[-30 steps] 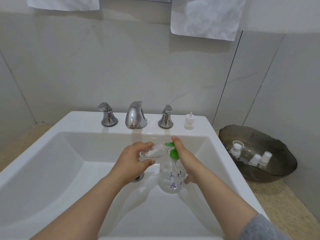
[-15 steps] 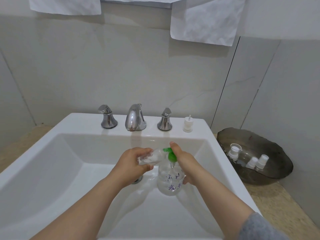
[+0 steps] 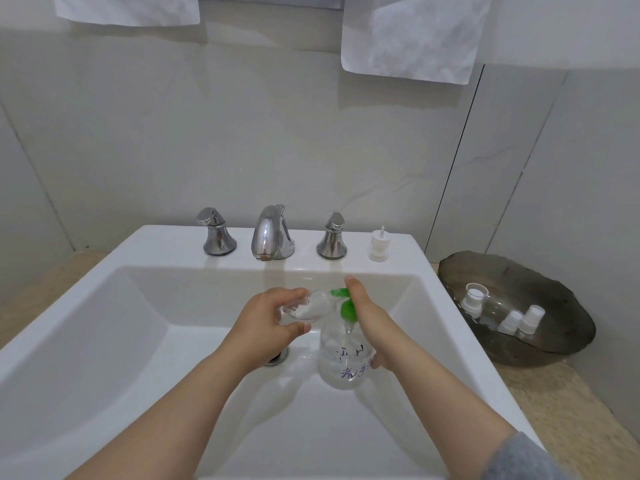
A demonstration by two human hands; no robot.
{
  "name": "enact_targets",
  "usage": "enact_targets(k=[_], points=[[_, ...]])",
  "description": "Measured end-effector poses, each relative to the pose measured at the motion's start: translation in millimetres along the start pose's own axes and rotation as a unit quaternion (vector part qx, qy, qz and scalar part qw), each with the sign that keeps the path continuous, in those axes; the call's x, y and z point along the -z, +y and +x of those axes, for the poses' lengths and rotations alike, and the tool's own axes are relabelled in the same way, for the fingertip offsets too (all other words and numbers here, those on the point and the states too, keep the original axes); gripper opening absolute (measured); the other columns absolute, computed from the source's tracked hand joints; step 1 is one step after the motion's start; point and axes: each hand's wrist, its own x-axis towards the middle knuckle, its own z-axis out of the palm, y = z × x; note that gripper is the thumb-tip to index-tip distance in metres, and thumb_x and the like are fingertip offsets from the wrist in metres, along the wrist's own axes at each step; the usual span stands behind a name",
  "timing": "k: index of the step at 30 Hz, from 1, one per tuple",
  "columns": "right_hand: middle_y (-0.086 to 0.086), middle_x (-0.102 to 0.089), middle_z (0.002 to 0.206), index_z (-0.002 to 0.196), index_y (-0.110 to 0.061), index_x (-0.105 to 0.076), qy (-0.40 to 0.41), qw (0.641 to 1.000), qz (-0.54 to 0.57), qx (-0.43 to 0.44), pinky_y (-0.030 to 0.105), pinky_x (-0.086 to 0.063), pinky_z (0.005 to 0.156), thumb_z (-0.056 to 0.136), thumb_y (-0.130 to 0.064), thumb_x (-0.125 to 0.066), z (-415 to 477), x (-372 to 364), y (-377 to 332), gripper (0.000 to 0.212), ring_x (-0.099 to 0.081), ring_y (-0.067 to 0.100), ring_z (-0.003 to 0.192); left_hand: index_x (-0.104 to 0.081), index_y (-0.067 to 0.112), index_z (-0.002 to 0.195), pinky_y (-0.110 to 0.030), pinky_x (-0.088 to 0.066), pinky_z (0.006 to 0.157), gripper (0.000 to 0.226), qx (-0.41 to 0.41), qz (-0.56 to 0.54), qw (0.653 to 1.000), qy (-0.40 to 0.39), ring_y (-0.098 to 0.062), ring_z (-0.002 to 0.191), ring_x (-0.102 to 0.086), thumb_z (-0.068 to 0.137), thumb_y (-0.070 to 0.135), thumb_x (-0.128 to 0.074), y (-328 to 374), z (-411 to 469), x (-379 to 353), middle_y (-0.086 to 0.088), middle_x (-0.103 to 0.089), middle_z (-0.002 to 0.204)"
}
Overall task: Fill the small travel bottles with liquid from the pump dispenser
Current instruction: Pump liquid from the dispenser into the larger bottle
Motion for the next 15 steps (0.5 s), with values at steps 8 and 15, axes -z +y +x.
enact_targets(k=[8, 15], points=[[0.002, -0.040, 0.115, 0.138, -0.020, -0.045, -0.008, 1.000, 0.014, -0.008, 0.043, -0.031, 0.100, 0.090, -0.069, -0.033, 3.0, 3.8, 0.1, 0.070, -0.041, 0.028, 0.120, -0.063, 0.035, 0.117, -0.013, -0.042, 0.078, 0.048, -0.005, 0.009, 1.000, 0.006, -0.004, 0.088, -0.057, 0.074, 0.016, -0.077, 0.7, -0.1, -0.6, 0.016, -0.064, 0.109], [0.006, -0.042, 0.145, 0.142, -0.021, -0.042, -0.007, 0.999, 0.028, -0.043, 0.050, -0.031, 0.103, 0.083, -0.075, -0.041, 2.4, 0.2, -0.6, 0.079, -0.037, 0.033, 0.134, -0.063, 0.033, 0.118, -0.015, -0.044, 0.081, 0.049, -0.003, 0.010, 1.000, 0.006, -0.011, 0.097, -0.059, 0.074, 0.016, -0.077, -0.7, 0.1, -1.1, 0.013, -0.065, 0.110]])
